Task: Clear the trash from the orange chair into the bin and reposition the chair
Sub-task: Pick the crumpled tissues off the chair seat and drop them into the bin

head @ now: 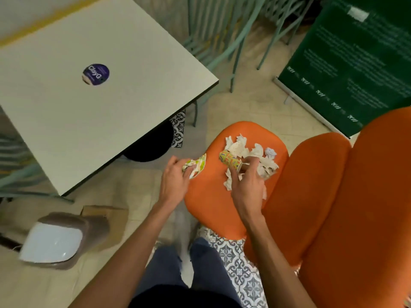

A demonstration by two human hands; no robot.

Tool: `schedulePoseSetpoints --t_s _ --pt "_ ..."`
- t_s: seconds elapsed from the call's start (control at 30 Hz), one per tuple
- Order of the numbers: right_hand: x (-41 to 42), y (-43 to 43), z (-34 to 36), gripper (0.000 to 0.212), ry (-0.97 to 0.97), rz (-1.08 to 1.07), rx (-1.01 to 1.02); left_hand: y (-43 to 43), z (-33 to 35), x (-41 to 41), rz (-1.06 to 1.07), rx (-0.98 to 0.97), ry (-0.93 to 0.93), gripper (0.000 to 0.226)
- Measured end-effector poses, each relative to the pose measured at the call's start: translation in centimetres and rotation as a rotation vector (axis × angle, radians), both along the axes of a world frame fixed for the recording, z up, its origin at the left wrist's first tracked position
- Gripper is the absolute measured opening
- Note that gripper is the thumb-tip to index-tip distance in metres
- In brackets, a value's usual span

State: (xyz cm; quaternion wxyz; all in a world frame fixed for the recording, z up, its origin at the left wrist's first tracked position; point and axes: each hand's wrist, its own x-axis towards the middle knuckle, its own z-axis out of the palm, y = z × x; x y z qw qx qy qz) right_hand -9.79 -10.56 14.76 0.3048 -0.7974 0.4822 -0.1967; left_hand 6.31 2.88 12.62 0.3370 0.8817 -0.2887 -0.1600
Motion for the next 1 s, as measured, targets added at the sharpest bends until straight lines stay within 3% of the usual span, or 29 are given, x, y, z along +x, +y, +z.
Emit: schedulePoseSetpoints --t_s 0.17,0.43,0.73,1.0 --pt "4.2 5.1 2.1 0.032 -0.06 0.164 0.02 9.2 1.6 1.5 0.193 -0.001 0.053 0.028" --pt "9.2 18.7 2.9 0.02 -0.065 0.433 0.102 25.5 4.0 0.7 0.622 -0.164 0.186 0.025" --pt "12.8 34.2 1.6 0.015 0.008 0.772 0.103 43.0 2.6 -1.8 0.821 -0.11 0.083 0.016" --pt "16.6 41.2 -1.5 0.009 0.173 1.016 0.113 51.7 0.2 -2.7 1.04 -0.072 0.092 0.014"
